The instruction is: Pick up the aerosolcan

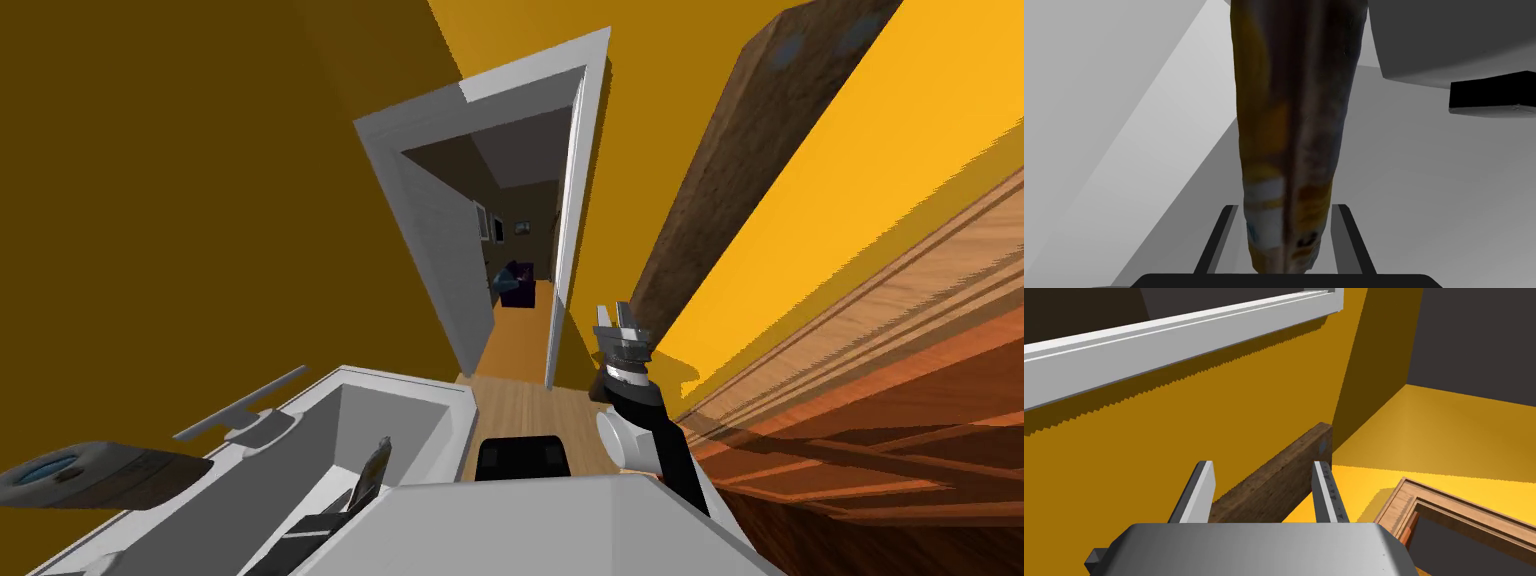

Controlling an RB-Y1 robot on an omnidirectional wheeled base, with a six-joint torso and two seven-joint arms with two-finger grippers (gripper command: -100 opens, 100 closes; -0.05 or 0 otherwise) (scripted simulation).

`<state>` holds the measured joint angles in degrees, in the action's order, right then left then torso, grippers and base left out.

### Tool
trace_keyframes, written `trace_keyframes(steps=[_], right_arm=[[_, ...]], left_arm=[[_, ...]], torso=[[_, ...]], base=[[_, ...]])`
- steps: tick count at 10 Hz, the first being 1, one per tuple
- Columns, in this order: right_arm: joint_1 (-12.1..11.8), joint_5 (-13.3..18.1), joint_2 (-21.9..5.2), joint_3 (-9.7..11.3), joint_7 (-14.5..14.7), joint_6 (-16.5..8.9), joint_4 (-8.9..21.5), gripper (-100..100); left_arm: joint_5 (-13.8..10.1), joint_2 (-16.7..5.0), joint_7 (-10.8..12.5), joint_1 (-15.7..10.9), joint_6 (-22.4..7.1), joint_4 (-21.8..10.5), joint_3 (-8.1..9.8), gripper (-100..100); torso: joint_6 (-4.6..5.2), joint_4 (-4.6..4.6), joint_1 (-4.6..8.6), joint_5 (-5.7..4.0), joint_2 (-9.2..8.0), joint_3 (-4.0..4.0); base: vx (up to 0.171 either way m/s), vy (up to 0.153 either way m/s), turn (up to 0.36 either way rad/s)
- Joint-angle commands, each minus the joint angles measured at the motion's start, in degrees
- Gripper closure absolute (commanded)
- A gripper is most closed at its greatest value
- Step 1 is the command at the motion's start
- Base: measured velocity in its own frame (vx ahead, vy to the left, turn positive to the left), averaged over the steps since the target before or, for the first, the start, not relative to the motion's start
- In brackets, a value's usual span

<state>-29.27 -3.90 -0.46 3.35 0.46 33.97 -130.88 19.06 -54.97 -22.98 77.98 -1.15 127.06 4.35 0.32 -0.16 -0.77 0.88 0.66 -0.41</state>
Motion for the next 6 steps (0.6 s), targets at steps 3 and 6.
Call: trace_keyframes(steps=[3,6], right_arm=[[0.0,0.0,0.0,0.0,0.0,0.0,0.0,0],[0.0,0.0,0.0,0.0,0.0,0.0,0.0,0]], left_arm=[[-3.3,3.0,3.2,0.1,-5.6,1.4,1.71,100],[-4.8,4.4,4.7,0.2,-10.0,2.1,2.56,100]], torso=[[-0.03,0.00,0.01,-0.02,0.02,-0.01],[-0.06,0.00,0.08,-0.03,-0.02,0.01]], base=[[-0.180,-0.016,-0.489],[-0.163,-0.045,-0.451]])
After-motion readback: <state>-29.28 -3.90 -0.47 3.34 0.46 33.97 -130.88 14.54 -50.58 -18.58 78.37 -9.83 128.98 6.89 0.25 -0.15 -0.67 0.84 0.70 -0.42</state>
